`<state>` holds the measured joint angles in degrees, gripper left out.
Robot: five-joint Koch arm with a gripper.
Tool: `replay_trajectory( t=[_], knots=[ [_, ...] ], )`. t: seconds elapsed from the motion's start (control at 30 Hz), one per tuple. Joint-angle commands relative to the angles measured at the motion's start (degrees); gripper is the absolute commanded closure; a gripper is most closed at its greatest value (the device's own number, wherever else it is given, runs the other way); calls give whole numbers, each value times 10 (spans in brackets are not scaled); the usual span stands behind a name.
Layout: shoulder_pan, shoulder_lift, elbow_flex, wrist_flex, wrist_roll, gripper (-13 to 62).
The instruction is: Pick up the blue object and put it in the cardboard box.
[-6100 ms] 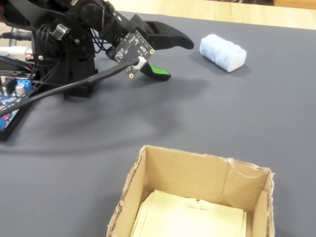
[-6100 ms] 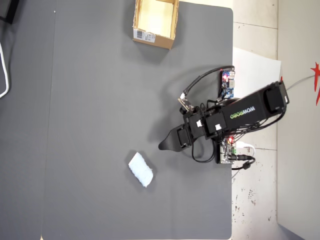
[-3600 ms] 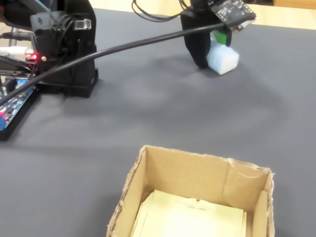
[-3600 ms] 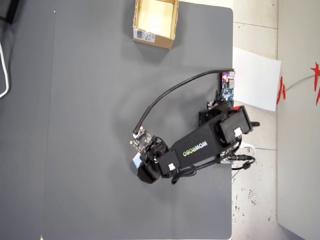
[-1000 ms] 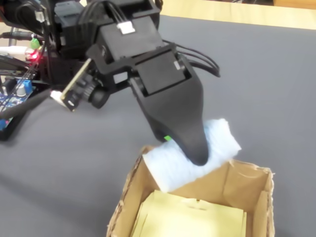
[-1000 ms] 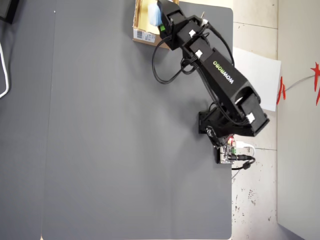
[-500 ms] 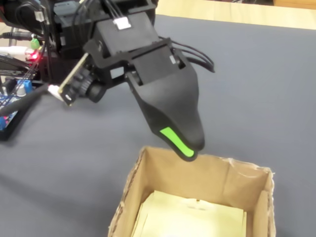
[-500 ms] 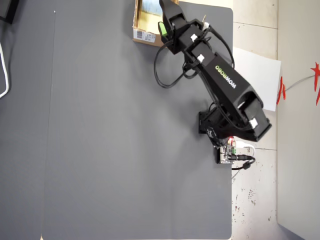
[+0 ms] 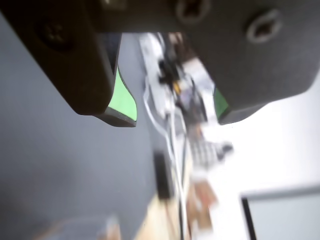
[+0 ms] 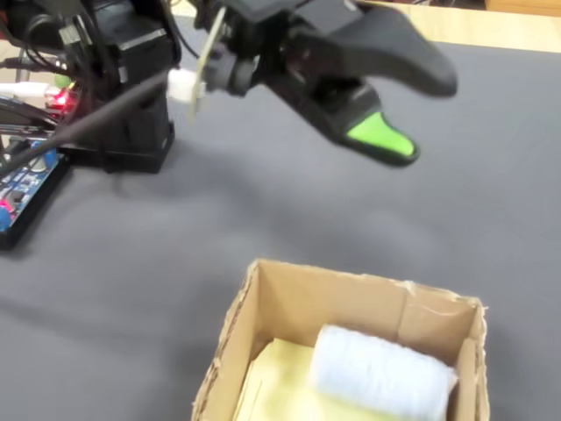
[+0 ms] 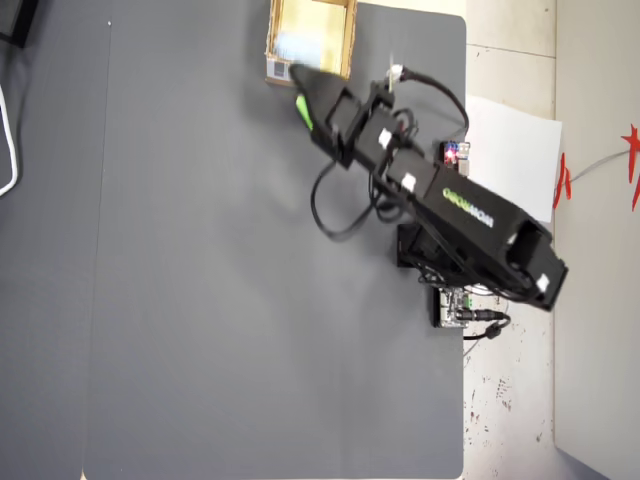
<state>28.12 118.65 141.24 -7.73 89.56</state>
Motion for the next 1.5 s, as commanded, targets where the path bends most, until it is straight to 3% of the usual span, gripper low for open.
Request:
replay_trajectory(
  t=[0.0, 0.23, 0.5, 0.93, 1.2, 1.47],
  knots=[
    [-26, 27, -17, -76, 39, 185],
    [-160, 101, 94, -112, 45, 185],
    [-233, 170, 230, -108, 43, 185],
    [-240, 172, 374, -96, 47, 162],
    [-240, 172, 374, 126, 45, 158],
    [-239, 172, 374, 123, 42, 153]
  ],
)
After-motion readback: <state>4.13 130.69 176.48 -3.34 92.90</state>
